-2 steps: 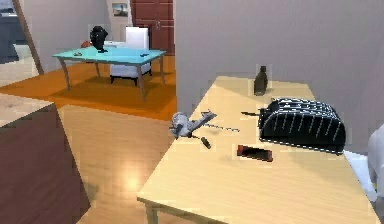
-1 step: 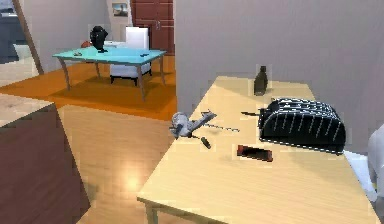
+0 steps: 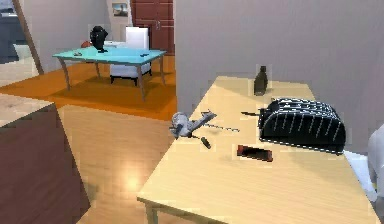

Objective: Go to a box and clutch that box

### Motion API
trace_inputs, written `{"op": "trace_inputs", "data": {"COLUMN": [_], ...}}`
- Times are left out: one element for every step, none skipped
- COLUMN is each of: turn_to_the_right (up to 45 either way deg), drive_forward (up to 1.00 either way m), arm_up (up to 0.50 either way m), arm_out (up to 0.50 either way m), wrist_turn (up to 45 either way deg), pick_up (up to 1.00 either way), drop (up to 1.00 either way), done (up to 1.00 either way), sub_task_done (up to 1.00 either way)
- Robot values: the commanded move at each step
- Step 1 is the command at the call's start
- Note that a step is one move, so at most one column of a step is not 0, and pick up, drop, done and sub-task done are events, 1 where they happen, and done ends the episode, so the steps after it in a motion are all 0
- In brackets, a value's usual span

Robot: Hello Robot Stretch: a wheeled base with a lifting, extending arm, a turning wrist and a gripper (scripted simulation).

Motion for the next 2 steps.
{"op": "trace_inputs", "data": {"turn_to_the_right": [0.0, 0.0], "drive_forward": [0.00, 0.00], "arm_up": [0.10, 0.00], "arm_out": [0.00, 0.00], "wrist_turn": [0.0, 0.0], "pick_up": [0.00, 0.00], "drop": [0.00, 0.00], "done": [0.00, 1.00], "sub_task_done": [0.00, 0.00]}}
